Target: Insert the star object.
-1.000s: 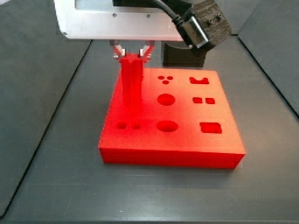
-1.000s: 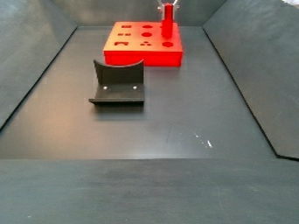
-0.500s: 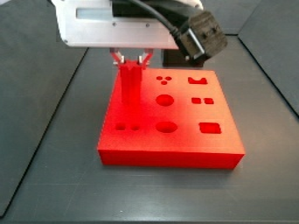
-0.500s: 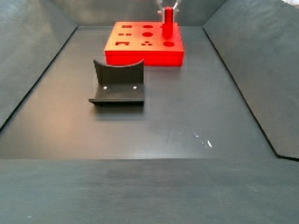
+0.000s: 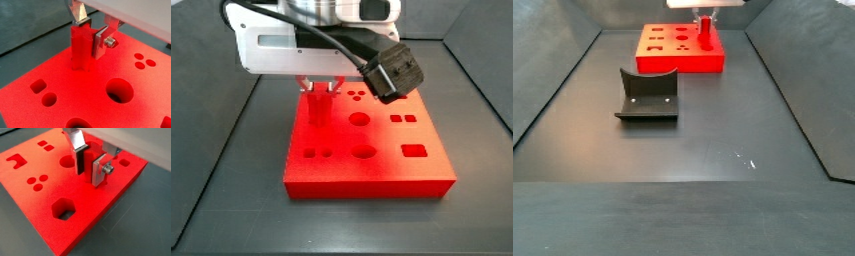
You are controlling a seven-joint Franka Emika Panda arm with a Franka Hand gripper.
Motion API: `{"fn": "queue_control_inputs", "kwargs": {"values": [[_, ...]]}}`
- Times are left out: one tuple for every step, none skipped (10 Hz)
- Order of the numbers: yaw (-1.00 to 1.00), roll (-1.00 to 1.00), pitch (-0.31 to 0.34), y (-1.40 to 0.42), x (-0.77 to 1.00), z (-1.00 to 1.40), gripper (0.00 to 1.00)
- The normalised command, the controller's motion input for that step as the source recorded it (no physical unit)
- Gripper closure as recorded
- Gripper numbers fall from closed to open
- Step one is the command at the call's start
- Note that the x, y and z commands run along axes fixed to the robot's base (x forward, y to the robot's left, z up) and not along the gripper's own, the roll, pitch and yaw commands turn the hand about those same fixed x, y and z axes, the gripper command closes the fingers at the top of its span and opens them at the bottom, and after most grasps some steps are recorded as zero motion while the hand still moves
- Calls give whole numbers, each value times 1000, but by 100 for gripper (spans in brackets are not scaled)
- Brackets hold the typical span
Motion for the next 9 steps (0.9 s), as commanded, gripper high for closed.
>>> {"fn": "queue_control_inputs", "kwargs": {"values": [[-511, 223, 70, 194, 163, -711, 100], [-629, 190, 76, 229, 246, -746, 100], [-449, 107, 151, 9, 0, -720, 100], [-326, 6, 0, 0, -197, -657, 100], [11, 50, 0, -6, 0, -137, 100], [389, 324, 46, -37, -209, -529, 100], [697, 353, 63, 0, -240, -440, 100], [577, 339, 64, 0, -157, -466, 100], [0, 0, 0, 0, 0, 0, 100]]}}
